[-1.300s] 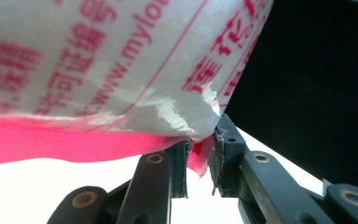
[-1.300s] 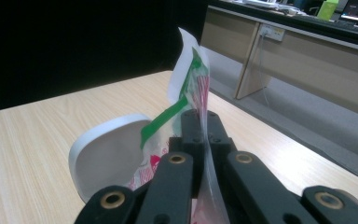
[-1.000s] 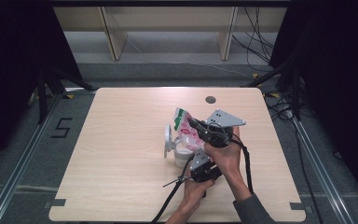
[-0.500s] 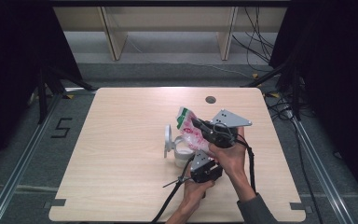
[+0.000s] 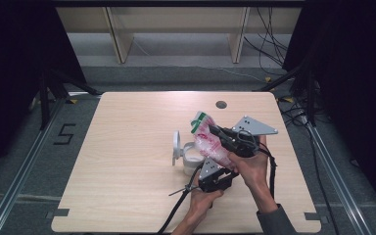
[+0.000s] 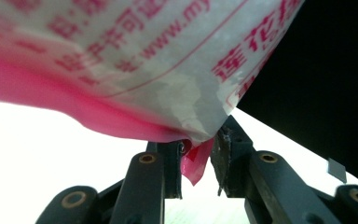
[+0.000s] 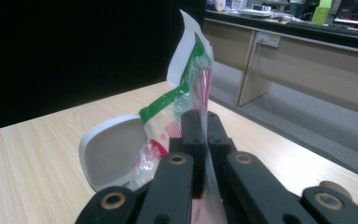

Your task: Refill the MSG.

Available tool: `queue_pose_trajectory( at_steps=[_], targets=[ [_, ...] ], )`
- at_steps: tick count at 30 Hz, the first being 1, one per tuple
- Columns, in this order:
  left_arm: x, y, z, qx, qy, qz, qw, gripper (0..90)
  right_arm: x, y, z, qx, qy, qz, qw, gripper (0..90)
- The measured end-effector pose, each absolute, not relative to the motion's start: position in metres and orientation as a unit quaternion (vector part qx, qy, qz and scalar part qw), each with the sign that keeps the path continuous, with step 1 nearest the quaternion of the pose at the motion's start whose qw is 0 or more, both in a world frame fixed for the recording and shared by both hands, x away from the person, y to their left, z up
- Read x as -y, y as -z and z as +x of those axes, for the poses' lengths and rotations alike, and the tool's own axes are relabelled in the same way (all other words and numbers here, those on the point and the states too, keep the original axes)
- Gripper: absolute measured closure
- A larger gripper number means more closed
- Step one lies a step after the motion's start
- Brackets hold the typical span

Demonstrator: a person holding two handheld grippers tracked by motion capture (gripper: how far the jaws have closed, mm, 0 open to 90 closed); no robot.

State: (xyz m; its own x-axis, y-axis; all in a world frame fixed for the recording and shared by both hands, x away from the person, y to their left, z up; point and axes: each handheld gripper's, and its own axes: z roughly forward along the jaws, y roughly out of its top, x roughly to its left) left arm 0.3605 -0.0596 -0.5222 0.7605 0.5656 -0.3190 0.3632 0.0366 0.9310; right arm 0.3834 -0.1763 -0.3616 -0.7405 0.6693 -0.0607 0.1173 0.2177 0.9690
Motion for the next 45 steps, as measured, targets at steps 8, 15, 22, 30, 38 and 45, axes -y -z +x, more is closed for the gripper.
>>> queue_pose_trajectory(
  at_steps=[8, 15, 22, 30, 38, 45],
  targets=[
    [0.06, 0.52, 0.356, -0.329, -0.076, 0.709, 0.619, 69.6, 0.194, 0.362, 0.377, -0.734, -0.573, 0.289, 0.224, 90.0],
    [0.06, 0.52, 0.355, -0.321, -0.06, 0.716, 0.617, 66.0, 0.206, 0.363, 0.375, -0.726, -0.583, 0.288, 0.226, 90.0],
    [0.058, 0.518, 0.355, -0.325, -0.067, 0.719, 0.61, 59.9, 0.215, 0.368, 0.371, -0.713, -0.597, 0.306, 0.204, 90.0],
    [0.055, 0.511, 0.351, -0.33, -0.066, 0.715, 0.613, 51.1, 0.223, 0.368, 0.363, -0.702, -0.607, 0.313, 0.201, 90.0],
    [0.049, 0.516, 0.348, -0.356, -0.062, 0.717, 0.596, 41.3, 0.235, 0.376, 0.361, -0.693, -0.616, 0.312, 0.204, 90.0],
    [0.046, 0.514, 0.338, -0.351, -0.062, 0.71, 0.607, 39.4, 0.242, 0.38, 0.357, -0.691, -0.613, 0.329, 0.197, 90.0]
  ],
)
